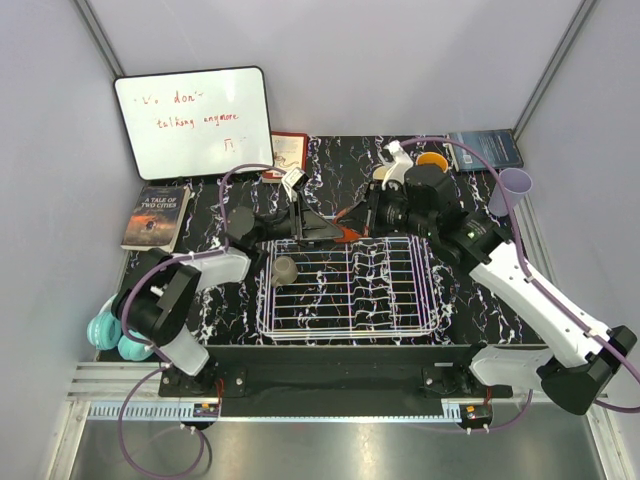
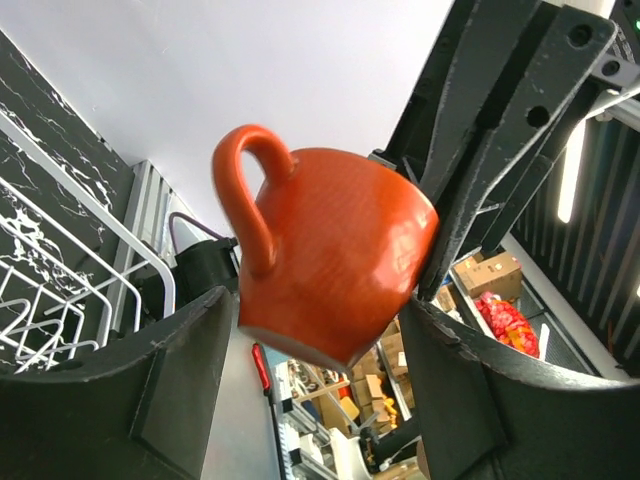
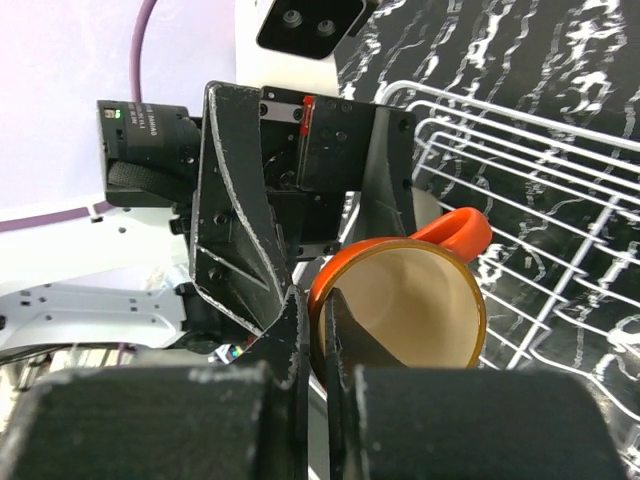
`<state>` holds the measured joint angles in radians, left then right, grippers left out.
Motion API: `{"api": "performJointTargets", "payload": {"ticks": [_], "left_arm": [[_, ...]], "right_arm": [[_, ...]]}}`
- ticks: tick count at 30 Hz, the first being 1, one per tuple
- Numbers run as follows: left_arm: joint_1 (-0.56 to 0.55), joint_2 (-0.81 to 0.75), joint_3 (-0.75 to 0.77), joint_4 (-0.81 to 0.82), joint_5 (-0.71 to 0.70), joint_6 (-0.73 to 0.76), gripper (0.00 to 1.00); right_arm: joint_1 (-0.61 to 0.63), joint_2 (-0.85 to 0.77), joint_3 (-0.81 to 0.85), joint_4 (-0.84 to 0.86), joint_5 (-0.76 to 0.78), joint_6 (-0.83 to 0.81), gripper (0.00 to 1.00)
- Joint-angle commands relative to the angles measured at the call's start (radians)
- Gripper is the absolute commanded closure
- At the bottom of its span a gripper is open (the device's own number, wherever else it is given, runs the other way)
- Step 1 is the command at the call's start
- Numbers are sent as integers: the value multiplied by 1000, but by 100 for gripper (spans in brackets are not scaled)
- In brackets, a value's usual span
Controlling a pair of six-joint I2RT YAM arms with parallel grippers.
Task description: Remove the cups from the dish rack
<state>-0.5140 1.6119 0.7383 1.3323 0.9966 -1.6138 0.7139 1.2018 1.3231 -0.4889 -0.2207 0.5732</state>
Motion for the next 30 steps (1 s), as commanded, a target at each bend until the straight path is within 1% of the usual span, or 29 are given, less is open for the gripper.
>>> {"api": "performJointTargets", "payload": {"ticks": [1,7,9,11,12,13,14,15,16,17,18,19,20,21,22,23,24,25,26,27,30], "left_arm": [[20,37,29,173,13,-11,29],[37,63,-11,182,-3,-14,27],[45,74,-33,179,-21,-14,25],[55,79,-53,141,-55,-8,22],[57,82,-60,121,-65,6,21],[57,79,-71,57,-72,20,21],[58,71,-73,3,-81,43,21],[57,57,-73,-71,-84,124,21],[57,10,-65,-263,-88,179,21],[55,-18,-56,-375,-113,243,20],[54,-48,-41,-497,-133,394,20],[48,-82,-16,-777,-195,482,20],[42,-133,60,-930,-241,574,19],[32,-156,100,-1073,-294,736,18],[23,-171,134,-1283,-340,799,19],[8,-197,189,-1361,-433,843,18],[8,-211,197,-1416,-469,886,18],[8,-224,202,-1468,-495,896,18],[8,-243,200,-1487,-545,900,18],[8,-276,190,-1502,-570,905,18],[8,-340,164,-1548,-653,902,18]], "right_arm": [[16,-51,96,13,41,-55,100],[15,-16,168,-33,127,-128,100],[13,11,221,-54,181,-150,100],[1,82,289,-88,249,-186,100],[-5,157,321,-127,273,-199,100],[-13,203,361,-152,297,-222,100],[-30,252,448,-177,341,-229,100],[-40,351,494,-225,357,-237,100],[-48,402,539,-247,375,-258,100],[-53,451,630,-270,447,-275,100],[-56,544,672,-310,486,-291,100],[-60,589,712,-327,512,-305,100],[-68,631,785,-345,535,-305,100],[-83,710,823,-385,546,-302,100],[-91,752,861,-405,555,-296,100],[-97,787,933,-422,567,-292,100],[-103,855,967,-453,573,-291,100],[-113,884,996,-467,577,-288,100],[-114,915,1060,-480,586,-285,100],[-116,967,1086,-499,590,-285,100],[-117,1048,1149,-514,597,-282,100]]}}
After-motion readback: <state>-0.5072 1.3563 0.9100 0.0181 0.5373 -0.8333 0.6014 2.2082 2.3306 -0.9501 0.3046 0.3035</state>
